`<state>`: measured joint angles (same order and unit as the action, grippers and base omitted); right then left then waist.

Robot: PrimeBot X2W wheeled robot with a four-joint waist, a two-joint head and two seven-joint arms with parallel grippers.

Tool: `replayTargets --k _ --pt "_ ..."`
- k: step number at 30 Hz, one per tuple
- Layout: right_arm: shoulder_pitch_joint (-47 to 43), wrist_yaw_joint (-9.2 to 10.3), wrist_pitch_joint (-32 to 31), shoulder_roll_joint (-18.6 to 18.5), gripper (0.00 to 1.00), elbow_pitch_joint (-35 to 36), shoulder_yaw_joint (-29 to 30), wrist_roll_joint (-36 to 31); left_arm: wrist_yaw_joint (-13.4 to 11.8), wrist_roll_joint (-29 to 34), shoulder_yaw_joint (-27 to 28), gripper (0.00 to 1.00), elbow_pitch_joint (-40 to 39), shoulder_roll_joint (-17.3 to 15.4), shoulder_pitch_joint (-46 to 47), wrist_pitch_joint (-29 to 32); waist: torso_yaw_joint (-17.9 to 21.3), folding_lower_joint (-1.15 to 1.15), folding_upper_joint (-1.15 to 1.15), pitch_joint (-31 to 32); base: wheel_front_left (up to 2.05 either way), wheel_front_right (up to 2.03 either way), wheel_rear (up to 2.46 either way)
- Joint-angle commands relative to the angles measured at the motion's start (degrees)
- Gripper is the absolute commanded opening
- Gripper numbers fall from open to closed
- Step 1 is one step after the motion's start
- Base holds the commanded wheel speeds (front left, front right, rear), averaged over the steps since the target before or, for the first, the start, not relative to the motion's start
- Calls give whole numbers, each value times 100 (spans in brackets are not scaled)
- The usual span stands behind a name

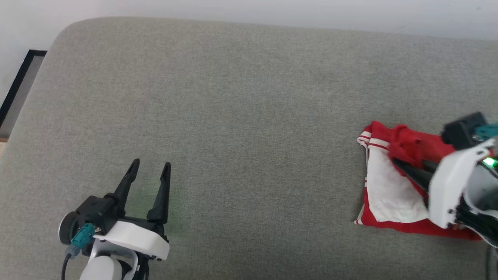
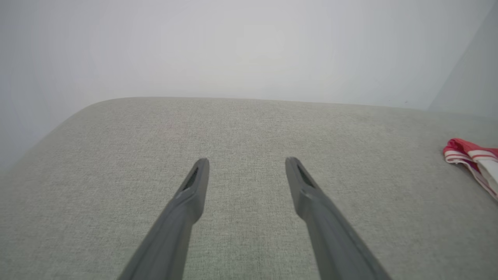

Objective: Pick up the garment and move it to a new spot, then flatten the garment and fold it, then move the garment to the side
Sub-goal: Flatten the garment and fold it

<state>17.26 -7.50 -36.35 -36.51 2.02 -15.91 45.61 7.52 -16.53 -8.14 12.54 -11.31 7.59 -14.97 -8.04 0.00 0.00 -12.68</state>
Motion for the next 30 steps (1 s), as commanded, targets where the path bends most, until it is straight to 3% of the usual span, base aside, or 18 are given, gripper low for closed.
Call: replayTargets --k 1,6,16,19,30 --pt "136 2 -29 65 0 -12 -93 -57 -8 14 -16 100 4 1 77 -30 -29 0 0 -40 0 0 0" --pt "603 1 44 238 0 -489 -664 -244 -8 -36 -83 100 48 88 216 -30 -148 0 0 -186 0 0 0" --pt "829 1 489 192 1 -1187 -1143 -168 -8 -65 -57 100 113 129 227 -30 -176 0 0 -169 0 0 0" --pt "863 2 684 207 100 -1285 -1192 -135 -8 -90 -51 100 151 98 140 -30 -108 0 0 -63 0 0 0" --pt "571 2 1243 24 100 -1407 -1178 100 -8 -185 -114 100 290 17 -190 -30 305 0 0 483 0 0 0"
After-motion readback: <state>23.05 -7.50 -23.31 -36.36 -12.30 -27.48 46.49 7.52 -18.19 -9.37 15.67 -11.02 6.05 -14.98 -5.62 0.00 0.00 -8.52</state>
